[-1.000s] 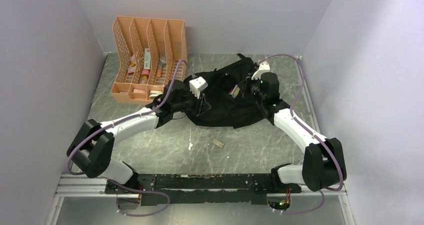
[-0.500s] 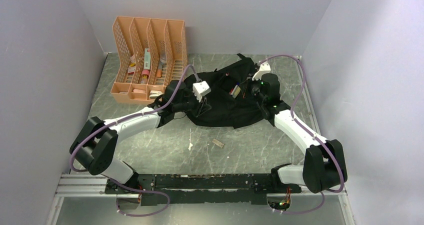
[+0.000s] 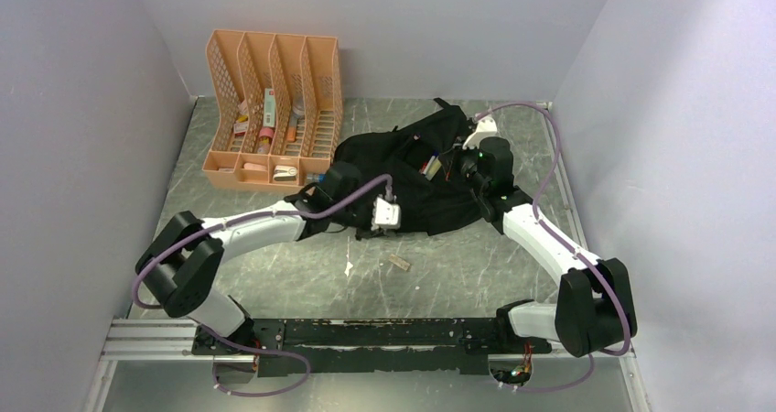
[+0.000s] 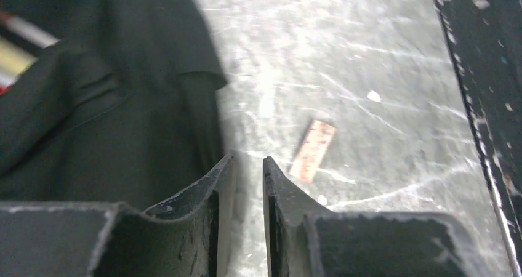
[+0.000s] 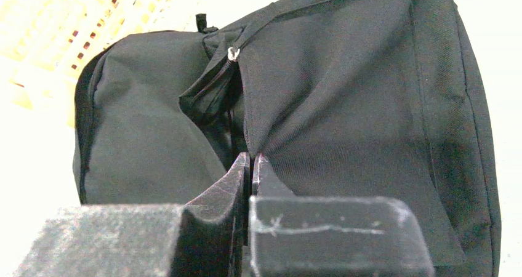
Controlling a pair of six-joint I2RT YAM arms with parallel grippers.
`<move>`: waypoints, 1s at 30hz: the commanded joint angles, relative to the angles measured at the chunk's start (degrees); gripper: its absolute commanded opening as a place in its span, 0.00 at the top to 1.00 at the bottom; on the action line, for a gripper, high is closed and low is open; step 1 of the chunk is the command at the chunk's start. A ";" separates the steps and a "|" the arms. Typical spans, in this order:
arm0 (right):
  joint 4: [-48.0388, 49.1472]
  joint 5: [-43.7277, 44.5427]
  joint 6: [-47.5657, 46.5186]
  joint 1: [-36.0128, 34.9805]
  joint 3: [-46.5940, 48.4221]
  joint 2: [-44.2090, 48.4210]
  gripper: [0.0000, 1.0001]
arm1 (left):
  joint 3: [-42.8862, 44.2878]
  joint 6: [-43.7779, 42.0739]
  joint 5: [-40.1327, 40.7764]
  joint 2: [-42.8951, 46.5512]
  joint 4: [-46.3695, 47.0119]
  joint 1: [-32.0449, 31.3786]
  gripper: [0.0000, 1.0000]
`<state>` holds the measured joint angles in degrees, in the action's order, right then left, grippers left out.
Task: Pack the student bag
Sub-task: Pick up the stationery from the center of the board.
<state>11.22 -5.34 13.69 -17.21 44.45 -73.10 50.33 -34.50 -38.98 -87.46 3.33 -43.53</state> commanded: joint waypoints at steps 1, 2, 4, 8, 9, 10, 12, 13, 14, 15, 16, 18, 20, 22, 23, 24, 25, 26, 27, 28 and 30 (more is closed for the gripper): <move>-0.08 2.95 0.23 0.51 0.67 1.40 1.00 | 1.90 -18.78 -5.86 -2.65 -9.94 -4.22 0.70; -0.28 2.97 0.12 0.51 0.84 1.26 1.00 | 1.72 -20.98 -6.82 -3.01 -10.76 -4.96 0.68; -0.54 3.04 0.26 0.51 1.03 1.08 1.00 | 1.41 -23.98 -8.55 -3.68 -11.61 -5.97 0.64; -0.69 2.91 0.88 0.57 0.92 1.28 1.00 | 1.17 -26.50 -10.98 -4.84 -11.88 -6.63 0.64; -0.68 2.77 0.95 0.52 0.78 1.39 1.00 | 1.57 -27.01 -11.29 -5.42 -12.47 -6.65 0.63; -0.72 2.59 0.98 0.56 0.64 1.46 1.00 | 2.25 -27.52 -11.38 -6.09 -13.38 -6.76 0.63; -1.16 2.18 0.64 0.52 0.69 1.40 1.00 | 4.20 -28.17 -10.51 -7.82 -15.36 -7.11 0.59; -1.53 1.89 0.44 0.56 0.91 1.31 1.00 | 4.87 -27.67 -9.88 -8.64 -15.56 -7.24 0.56; -1.77 1.75 0.18 0.52 0.97 1.25 1.00 | 5.35 -27.24 -9.32 -9.42 -15.41 -7.29 0.55; -1.89 1.73 0.00 0.52 0.95 1.29 1.00 | 5.84 -26.94 -8.77 -10.15 -15.40 -7.35 0.55; -1.97 1.86 -0.13 0.57 0.97 1.34 1.00 | 6.67 -26.58 -8.23 -11.17 -15.62 -7.48 0.55; -2.21 1.96 -0.16 0.51 0.77 1.59 1.00 | 7.81 -25.15 -7.00 -12.35 -15.74 -7.78 0.44; -2.09 1.26 -0.37 0.52 0.44 1.94 1.00 | 8.45 -23.99 -6.50 -13.29 -15.44 -8.01 0.40; -2.00 0.52 -0.63 0.51 0.09 2.21 1.00 | 8.38 -21.81 -5.49 -13.80 -13.44 -8.43 0.39; -2.16 0.22 -0.73 0.51 0.03 2.18 1.00 | 8.42 -20.69 -4.70 -14.13 -12.55 -8.57 0.39; -2.33 0.04 -0.81 0.51 0.03 2.26 1.00 | 8.55 -20.13 -3.97 -14.48 -12.30 -8.74 0.39; -2.49 -0.13 -0.89 0.52 0.03 2.30 1.00 | 8.76 -19.76 -3.14 -14.94 -12.23 -8.88 0.40; -2.52 -0.19 -0.96 0.53 0.03 2.39 1.00 | 9.00 -19.54 -2.17 -15.38 -12.32 -9.00 0.41; -2.51 -0.27 -1.13 0.56 -0.04 2.43 1.00 | 9.31 -19.53 -1.75 -15.94 -12.63 -9.03 0.41; -2.59 -0.28 -1.28 0.52 -0.06 2.44 1.00 | 9.75 -19.72 -1.45 -16.51 -13.35 -9.11 0.42; -2.77 -0.19 -1.37 0.51 0.03 2.43 1.00 | 10.95 -20.30 -1.01 -17.78 -15.57 -9.33 0.44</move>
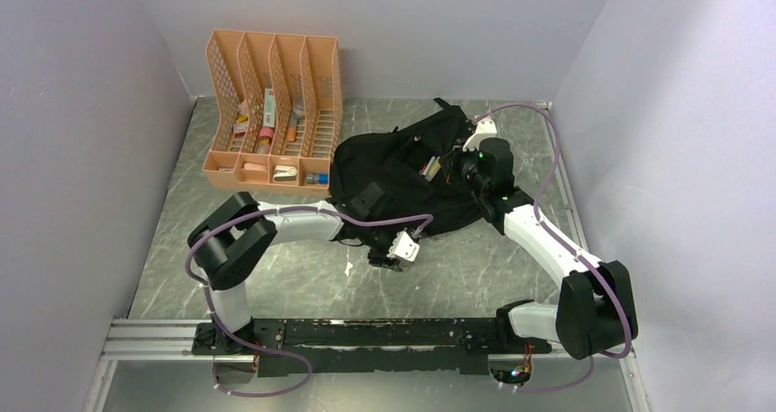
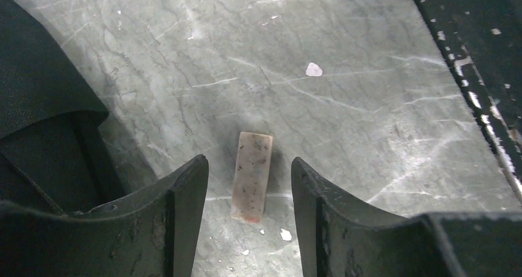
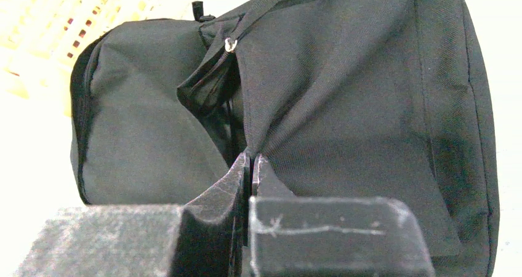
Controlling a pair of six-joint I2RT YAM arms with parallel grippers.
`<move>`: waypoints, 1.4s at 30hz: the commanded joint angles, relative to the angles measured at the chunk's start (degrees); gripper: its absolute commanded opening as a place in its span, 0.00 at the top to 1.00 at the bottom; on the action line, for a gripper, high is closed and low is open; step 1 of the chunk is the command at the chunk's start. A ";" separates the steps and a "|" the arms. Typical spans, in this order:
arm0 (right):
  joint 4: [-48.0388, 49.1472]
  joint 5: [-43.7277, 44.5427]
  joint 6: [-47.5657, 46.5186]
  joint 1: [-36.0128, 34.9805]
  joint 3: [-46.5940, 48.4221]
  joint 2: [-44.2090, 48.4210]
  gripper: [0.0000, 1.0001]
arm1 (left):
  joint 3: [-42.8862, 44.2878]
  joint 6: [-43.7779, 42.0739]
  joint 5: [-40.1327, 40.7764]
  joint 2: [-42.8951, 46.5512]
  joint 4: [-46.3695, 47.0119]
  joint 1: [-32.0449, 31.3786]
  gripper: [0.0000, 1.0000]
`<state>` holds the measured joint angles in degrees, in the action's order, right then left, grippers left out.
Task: Pack the student bag
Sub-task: Pick up the stationery from the center of the board.
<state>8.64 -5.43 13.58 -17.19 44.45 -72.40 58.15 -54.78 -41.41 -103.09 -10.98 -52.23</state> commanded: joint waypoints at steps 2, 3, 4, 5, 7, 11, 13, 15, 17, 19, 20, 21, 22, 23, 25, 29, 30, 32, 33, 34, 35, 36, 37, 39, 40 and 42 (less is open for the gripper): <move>-0.16 -0.59 -1.22 0.50 0.03 1.89 1.00 | 4.18 -0.31 2.20 -3.52 -2.96 -0.87 0.46; -0.06 -0.96 -1.19 0.47 0.03 1.91 1.00 | 4.32 -0.29 2.82 -3.98 -3.39 -0.98 0.46; -0.03 -1.18 -1.26 0.49 0.00 1.91 1.00 | 4.34 -0.16 3.37 -4.34 -3.66 -1.13 0.47; -0.03 -1.28 -1.28 0.49 0.02 1.91 1.00 | 4.36 -0.15 3.90 -4.64 -3.99 -1.27 0.47; -0.12 -1.78 -1.20 0.49 0.03 1.83 1.00 | 4.43 -0.19 4.73 -4.96 -4.81 -1.51 0.47; -0.27 -2.28 -1.34 0.49 0.36 1.50 1.00 | 4.40 -1.47 6.34 -5.28 -7.29 -1.86 0.47; -0.29 -2.26 -1.30 0.49 0.38 1.62 1.00 | 4.37 -1.91 7.27 -5.28 -8.62 -2.00 0.48; -0.22 -2.22 -1.21 0.49 0.15 1.97 1.00 | 3.86 -2.03 8.15 -5.08 -9.09 -2.08 0.49; -0.13 -2.22 -1.04 0.49 -0.24 2.23 1.00 | 3.19 -2.24 8.87 -4.74 -9.23 -2.27 0.50; -0.06 -2.22 -0.90 0.49 -0.57 2.48 1.00 | 2.74 -2.19 9.50 -4.30 -9.00 -2.47 0.52; -0.11 -2.22 -0.90 0.49 -0.63 2.52 1.00 | 2.49 -2.05 9.72 -4.11 -8.83 -2.52 0.53; -0.07 -2.22 -0.90 0.49 -0.74 2.57 1.00 | 2.26 -1.93 9.98 -3.96 -8.46 -2.62 0.55; -0.04 -2.29 -1.00 0.49 -0.76 2.61 1.00 | 2.30 -1.74 10.21 -4.02 -8.18 -2.69 0.57; -0.03 -2.30 -0.97 0.50 -0.76 2.62 1.00 | 2.62 -1.70 10.39 -4.16 -8.21 -2.80 0.58; -0.11 -2.30 -1.00 0.50 -0.71 2.68 1.00 | 3.56 -1.97 10.47 -4.97 -9.27 -2.94 0.62; 0.04 -2.22 -0.77 0.49 -1.09 3.36 1.00 | 4.42 -2.21 9.09 -4.32 -10.09 -3.23 0.77; -0.01 -2.17 -0.75 0.50 -1.11 3.50 1.00 | 4.63 -1.99 7.97 -3.45 -10.18 -3.23 0.84; -0.18 -2.13 -0.75 0.49 -1.12 3.80 1.00 | 5.28 -1.67 4.66 -1.74 -10.91 -3.15 0.94; -0.20 -2.06 -0.71 0.49 -1.04 3.88 1.00 | 5.46 -1.83 3.04 -0.76 -11.29 -3.15 0.95; -0.13 -2.00 -0.75 0.45 -1.03 3.97 1.00 | 5.28 -1.26 1.82 0.19 -10.88 -3.02 0.95; 0.07 -1.96 -0.71 0.46 -1.09 4.08 1.00 | 5.00 -0.08 1.22 1.19 -9.93 -2.91 0.95; 0.20 -1.91 -0.58 0.49 -1.11 4.23 1.00 | 4.70 1.50 0.70 2.10 -8.66 -2.62 0.95; 0.35 -1.87 -0.49 0.49 -1.12 4.39 1.00 | 4.35 3.27 0.37 2.95 -7.37 -2.19 0.95; 0.41 -1.86 -0.31 0.49 -1.12 4.62 1.00 | 3.45 7.73 -0.16 5.07 -3.68 -1.12 0.95; 0.45 -1.93 -0.20 0.45 -1.12 4.76 1.00 | 2.49 10.40 -0.31 6.42 -1.07 -0.36 0.95; 0.50 -1.94 -0.21 0.49 -1.25 4.81 1.00 | 0.13 18.24 -0.87 9.48 5.11 1.64 0.95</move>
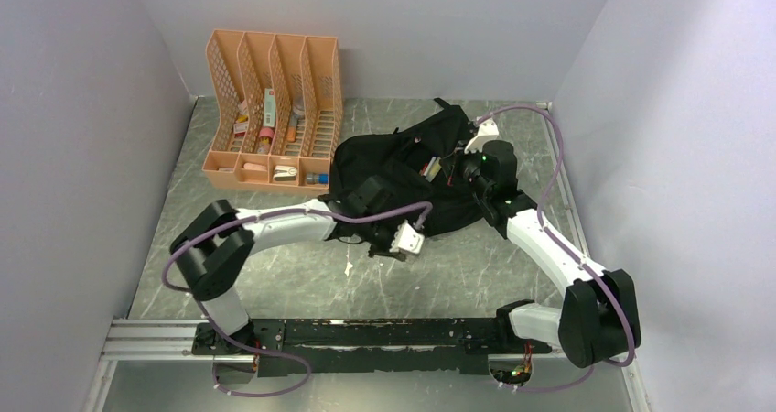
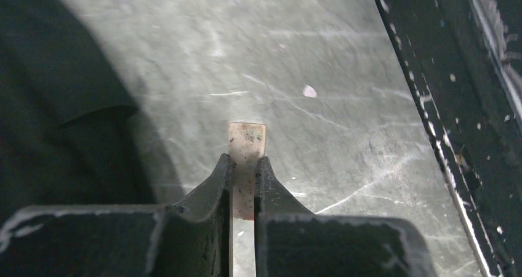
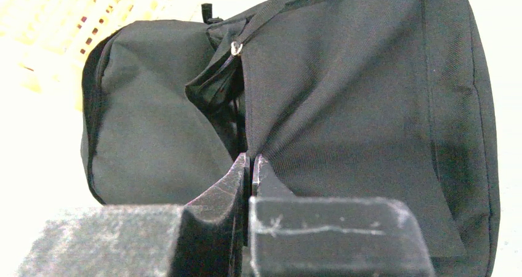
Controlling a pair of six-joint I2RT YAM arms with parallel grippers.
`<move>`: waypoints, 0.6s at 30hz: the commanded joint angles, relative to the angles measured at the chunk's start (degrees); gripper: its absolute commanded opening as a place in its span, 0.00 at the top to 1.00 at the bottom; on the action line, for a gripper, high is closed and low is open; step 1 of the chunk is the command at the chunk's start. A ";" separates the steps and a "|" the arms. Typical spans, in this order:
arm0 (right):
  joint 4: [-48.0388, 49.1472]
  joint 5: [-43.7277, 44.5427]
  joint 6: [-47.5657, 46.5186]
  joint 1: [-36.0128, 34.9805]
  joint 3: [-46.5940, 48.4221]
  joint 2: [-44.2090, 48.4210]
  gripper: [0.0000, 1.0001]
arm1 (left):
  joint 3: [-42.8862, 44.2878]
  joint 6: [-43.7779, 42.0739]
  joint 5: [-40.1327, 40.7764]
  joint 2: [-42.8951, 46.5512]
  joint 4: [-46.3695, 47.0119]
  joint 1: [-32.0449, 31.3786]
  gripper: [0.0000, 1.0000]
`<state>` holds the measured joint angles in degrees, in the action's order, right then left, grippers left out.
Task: Pack the student bag
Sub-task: Pick up the stationery from the center of the board, then place the stationery in the student bag.
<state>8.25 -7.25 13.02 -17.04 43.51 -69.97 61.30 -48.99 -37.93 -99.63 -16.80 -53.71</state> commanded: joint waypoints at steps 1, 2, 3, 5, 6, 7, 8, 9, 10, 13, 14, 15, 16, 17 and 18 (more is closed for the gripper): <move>0.90 -0.14 0.42 0.34 -0.35 2.39 1.00 | -4.32 16.12 -4.27 7.81 14.20 4.22 0.95; 0.95 -0.20 0.60 0.34 -0.27 2.31 1.00 | -5.59 20.38 -3.55 9.49 18.09 5.31 0.95; 0.96 -0.27 0.74 0.34 -0.22 2.18 1.00 | -7.19 24.34 -2.68 11.24 21.47 6.44 0.95; 1.50 -0.67 1.20 0.36 -0.26 1.98 1.00 | -8.95 30.96 -2.65 14.00 26.27 9.56 0.95; 1.88 -0.91 1.47 0.34 -0.38 1.83 1.00 | -9.72 33.65 -2.94 15.55 28.33 10.49 0.95; 2.28 -1.05 1.87 0.34 -0.55 1.78 1.00 | -10.52 36.10 -2.78 16.62 30.47 11.11 0.95; 2.70 -1.24 2.24 0.34 -0.73 1.70 1.00 | -11.29 37.98 -2.30 17.65 32.37 11.39 0.95; 3.12 -1.46 2.61 0.34 -0.86 1.58 1.00 | -12.02 39.74 -1.45 18.69 33.98 11.53 0.95; 3.37 -1.75 2.90 0.34 -0.93 1.59 1.00 | -12.60 41.97 0.08 19.48 35.53 11.60 0.95; 3.76 -2.39 3.47 0.29 -1.19 1.44 1.00 | -10.93 53.00 9.88 20.09 35.54 11.61 0.95; 3.74 -2.44 3.61 0.32 -1.32 1.50 1.00 | -8.31 56.13 13.04 19.09 32.54 11.62 0.95; 3.64 -2.38 3.64 0.34 -1.40 1.57 1.00 | -5.13 58.28 15.18 17.58 28.15 11.86 0.95; 3.68 -2.30 3.74 0.34 -1.53 1.66 1.00 | -0.68 60.19 16.84 15.18 23.24 11.92 0.95; 3.64 -2.18 3.73 0.34 -1.58 1.75 1.00 | 4.02 62.36 18.34 12.46 14.80 12.07 0.95; 3.69 -2.15 3.61 0.34 -1.66 1.77 1.00 | 8.50 63.78 18.48 9.58 9.35 12.24 0.95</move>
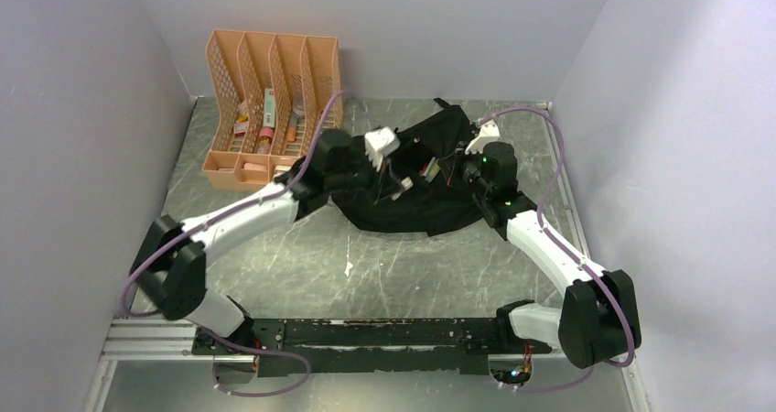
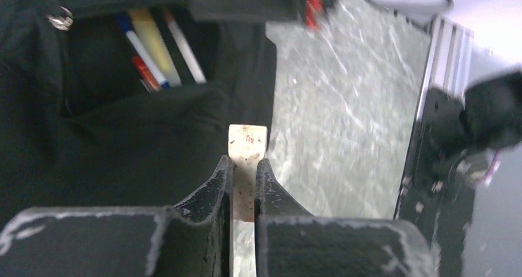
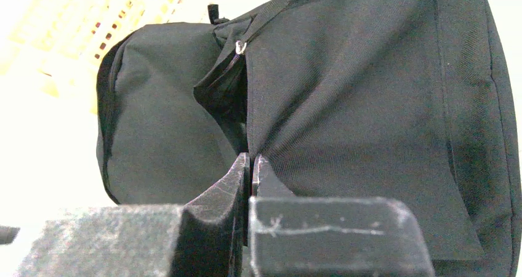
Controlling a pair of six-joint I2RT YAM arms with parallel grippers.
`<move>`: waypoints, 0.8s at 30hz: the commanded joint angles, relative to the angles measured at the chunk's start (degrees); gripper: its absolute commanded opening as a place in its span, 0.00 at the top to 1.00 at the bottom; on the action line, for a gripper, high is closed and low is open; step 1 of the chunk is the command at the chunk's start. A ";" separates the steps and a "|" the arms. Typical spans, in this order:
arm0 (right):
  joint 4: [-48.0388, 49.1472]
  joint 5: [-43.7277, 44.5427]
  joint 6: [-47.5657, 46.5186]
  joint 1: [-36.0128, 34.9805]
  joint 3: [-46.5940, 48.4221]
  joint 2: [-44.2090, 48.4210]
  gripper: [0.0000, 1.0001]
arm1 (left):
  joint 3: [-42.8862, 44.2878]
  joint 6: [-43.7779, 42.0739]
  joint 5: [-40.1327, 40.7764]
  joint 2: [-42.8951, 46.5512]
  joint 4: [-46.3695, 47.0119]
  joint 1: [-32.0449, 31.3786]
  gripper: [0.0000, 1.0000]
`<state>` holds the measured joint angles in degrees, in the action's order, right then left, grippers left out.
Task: Pack the student bag
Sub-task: Place the stationery in the student bag.
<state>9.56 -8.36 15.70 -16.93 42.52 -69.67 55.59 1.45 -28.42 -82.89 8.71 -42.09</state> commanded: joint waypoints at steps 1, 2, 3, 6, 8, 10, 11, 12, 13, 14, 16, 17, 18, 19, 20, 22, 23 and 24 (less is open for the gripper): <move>2.37 -0.97 0.80 0.23 -0.66 1.47 1.00 | 18.35 14.43 8.02 -10.11 -20.10 0.97 0.95; 2.32 -0.88 0.66 0.23 -0.62 1.42 1.00 | 22.30 15.33 5.94 -12.49 -22.64 1.26 0.95; 2.31 -0.74 0.60 0.23 -0.60 1.38 1.00 | 24.21 16.28 3.70 -14.78 -23.61 1.56 0.95; 1.82 -0.36 0.20 0.19 -0.47 1.44 1.00 | 25.71 21.14 -0.13 -18.67 -20.87 2.18 0.95; 1.78 -0.23 0.21 0.23 -0.71 1.82 1.00 | 26.06 22.88 0.92 -20.26 -19.28 2.18 0.95; 1.54 0.06 0.18 0.23 -0.92 2.27 1.00 | 27.07 24.00 1.77 -21.55 -19.55 2.23 0.95; 1.44 0.16 0.15 0.23 -0.95 2.42 1.00 | 27.48 24.55 2.04 -22.05 -19.55 2.19 0.95; 1.43 0.18 0.08 0.23 -1.03 2.43 1.00 | 27.50 25.27 2.28 -22.28 -18.80 2.18 0.95; 1.47 0.19 0.02 0.23 -1.10 2.37 1.00 | 27.20 26.11 2.46 -22.51 -17.50 2.21 0.95; 1.55 0.21 -0.12 0.23 -1.20 2.16 1.00 | 26.93 27.13 2.64 -22.75 -16.18 2.19 0.95; 1.78 0.19 0.00 0.23 -1.33 1.96 1.00 | 27.60 28.19 2.96 -23.96 -15.10 2.23 0.95; 1.99 0.12 0.10 0.23 -1.40 1.91 1.00 | 28.33 28.42 2.90 -24.73 -15.31 2.19 0.95; 2.22 -0.04 0.31 0.23 -1.62 1.91 1.00 | 28.97 29.14 2.99 -25.32 -15.07 2.19 0.95; 2.52 -0.37 0.56 0.23 -1.73 1.98 1.00 | 29.08 29.80 3.01 -25.65 -14.23 2.23 0.95; 2.76 -0.83 0.83 0.23 -1.82 1.99 1.00 | 29.07 30.69 3.13 -25.97 -13.19 2.14 0.95; 2.92 -1.49 1.31 0.27 -1.83 1.82 1.00 | 29.66 32.00 3.97 -26.57 -11.78 2.16 0.95; 2.92 -1.69 1.51 0.23 -1.76 1.77 1.00 | 30.31 32.52 4.30 -27.06 -11.63 2.15 0.95; 2.92 -1.86 1.66 0.23 -1.68 1.67 1.00 | 31.22 32.81 4.73 -27.92 -11.72 2.10 0.95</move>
<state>10.33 -8.51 16.27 -16.93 41.34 -69.23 83.24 30.55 -25.47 -108.51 -6.57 -40.05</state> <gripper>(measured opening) 0.018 0.112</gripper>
